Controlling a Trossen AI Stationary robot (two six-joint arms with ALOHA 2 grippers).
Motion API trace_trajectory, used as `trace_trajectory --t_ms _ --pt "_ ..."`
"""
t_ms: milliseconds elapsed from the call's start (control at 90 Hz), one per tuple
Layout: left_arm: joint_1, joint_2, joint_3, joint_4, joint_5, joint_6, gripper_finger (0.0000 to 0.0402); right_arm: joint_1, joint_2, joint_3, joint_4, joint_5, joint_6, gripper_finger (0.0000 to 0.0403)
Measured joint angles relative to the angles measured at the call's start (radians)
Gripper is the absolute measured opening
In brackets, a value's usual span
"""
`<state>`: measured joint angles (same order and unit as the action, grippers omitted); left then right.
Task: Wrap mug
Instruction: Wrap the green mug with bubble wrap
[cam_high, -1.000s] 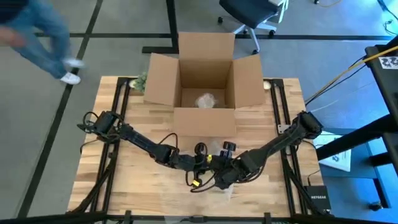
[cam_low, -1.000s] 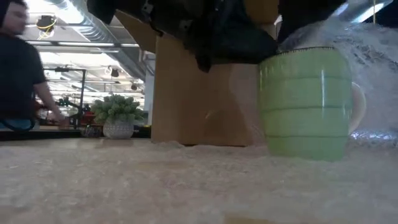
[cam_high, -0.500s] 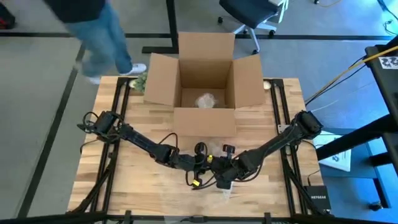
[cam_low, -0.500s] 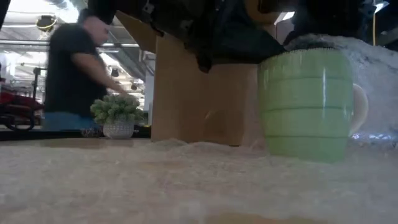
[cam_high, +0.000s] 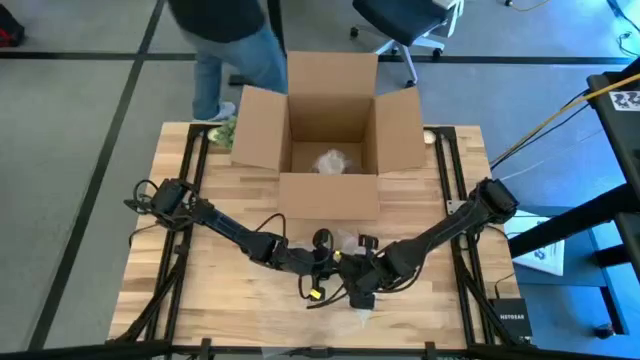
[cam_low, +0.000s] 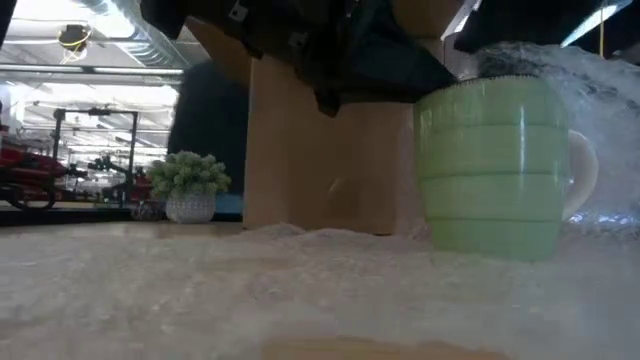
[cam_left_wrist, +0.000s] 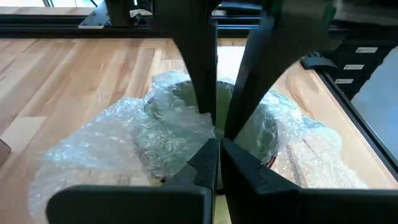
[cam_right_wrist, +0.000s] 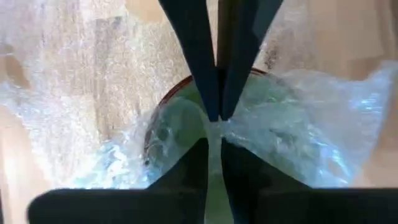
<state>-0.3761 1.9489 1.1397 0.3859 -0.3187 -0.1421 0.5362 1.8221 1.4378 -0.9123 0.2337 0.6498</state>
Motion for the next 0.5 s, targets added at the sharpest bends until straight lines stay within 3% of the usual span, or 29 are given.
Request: trace_trajectory --t_ms 256,500 --pt "-0.003 0.000 0.000 0.000 -0.001 0.002 0.0000 0.000 -0.002 0.120 -0.226 0.018 -0.008 0.0093" --pt "-0.003 0.000 0.000 0.000 0.000 0.004 0.0000 0.000 -0.002 0.143 -0.205 0.216 -0.101 0.0140"
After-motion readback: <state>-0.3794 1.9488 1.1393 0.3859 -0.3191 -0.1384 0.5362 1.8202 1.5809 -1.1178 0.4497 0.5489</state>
